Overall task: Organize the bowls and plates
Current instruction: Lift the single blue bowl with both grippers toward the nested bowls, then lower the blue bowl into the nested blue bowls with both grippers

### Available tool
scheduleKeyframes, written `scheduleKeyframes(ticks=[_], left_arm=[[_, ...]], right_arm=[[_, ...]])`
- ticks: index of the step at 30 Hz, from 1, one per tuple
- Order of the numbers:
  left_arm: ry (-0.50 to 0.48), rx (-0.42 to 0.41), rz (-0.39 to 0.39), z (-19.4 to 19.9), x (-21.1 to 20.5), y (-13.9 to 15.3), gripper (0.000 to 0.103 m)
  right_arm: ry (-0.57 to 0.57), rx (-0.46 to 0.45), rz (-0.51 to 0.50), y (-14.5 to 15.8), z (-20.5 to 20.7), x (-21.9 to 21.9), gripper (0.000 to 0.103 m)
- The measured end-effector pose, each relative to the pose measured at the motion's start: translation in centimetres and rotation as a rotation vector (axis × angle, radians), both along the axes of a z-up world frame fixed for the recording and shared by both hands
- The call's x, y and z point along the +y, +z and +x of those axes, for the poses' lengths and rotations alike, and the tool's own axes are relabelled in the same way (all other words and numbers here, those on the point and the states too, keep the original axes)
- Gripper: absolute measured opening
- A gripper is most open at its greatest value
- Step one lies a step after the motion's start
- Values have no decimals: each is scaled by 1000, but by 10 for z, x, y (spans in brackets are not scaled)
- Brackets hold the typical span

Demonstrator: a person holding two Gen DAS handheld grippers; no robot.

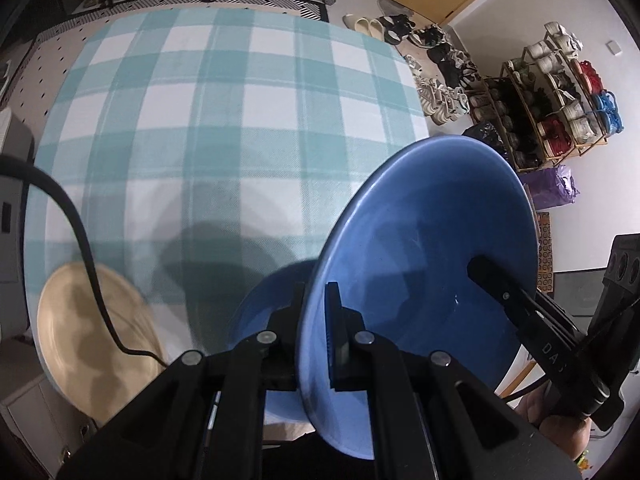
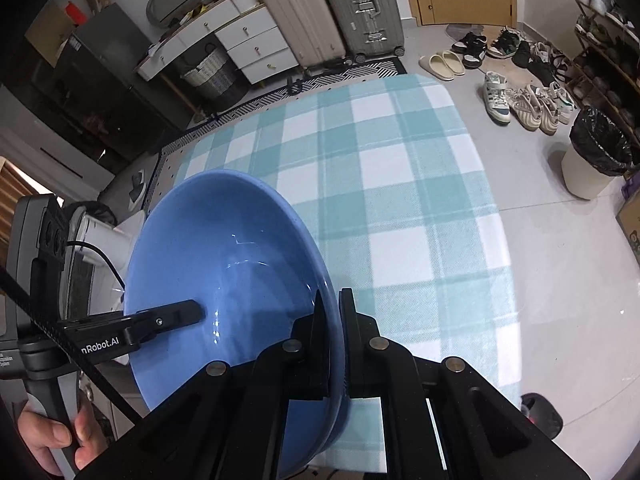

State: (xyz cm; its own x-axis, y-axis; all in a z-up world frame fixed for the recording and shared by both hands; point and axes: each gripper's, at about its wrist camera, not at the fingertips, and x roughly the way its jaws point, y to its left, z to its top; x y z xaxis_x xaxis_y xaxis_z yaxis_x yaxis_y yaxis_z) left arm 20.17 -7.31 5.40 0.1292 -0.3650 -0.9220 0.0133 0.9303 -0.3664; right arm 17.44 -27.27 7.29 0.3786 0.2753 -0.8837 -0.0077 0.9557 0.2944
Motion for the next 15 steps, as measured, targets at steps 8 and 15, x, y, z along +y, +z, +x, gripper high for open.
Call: scheduleKeyframes(ticks=[8, 15], left_arm=[[25, 25, -2, -33, 23, -27, 4], [31, 21, 58, -43, 23, -48, 5]], right_arm=[[33, 33, -17, -26, -31, 27, 4], [49, 9, -19, -51, -49, 37, 4]])
